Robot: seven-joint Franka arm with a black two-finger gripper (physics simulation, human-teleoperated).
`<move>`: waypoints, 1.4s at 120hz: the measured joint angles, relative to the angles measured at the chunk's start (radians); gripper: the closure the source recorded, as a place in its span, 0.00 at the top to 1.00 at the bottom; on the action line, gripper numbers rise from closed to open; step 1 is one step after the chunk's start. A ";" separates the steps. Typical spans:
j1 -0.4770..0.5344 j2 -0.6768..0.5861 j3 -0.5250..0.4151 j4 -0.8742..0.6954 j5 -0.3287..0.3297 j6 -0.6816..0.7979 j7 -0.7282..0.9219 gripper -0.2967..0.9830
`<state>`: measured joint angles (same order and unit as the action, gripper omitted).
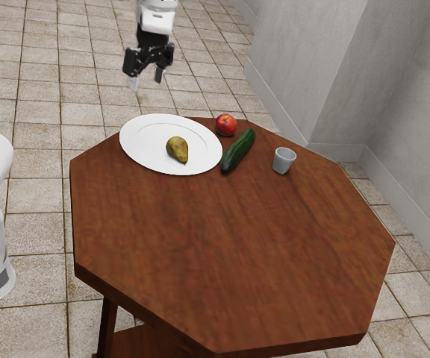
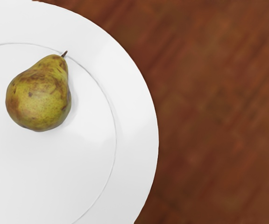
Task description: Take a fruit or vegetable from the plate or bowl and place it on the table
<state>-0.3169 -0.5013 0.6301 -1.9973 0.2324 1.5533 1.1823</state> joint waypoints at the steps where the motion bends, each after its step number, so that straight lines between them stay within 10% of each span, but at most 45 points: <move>1: -0.002 0.002 0.000 0.001 0.000 -0.001 0.003 0.75; 168: -0.156 0.351 0.142 -0.060 -0.075 0.401 0.293 0.75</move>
<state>-0.4733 -0.1506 0.7723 -2.0568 0.1572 1.9548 1.4753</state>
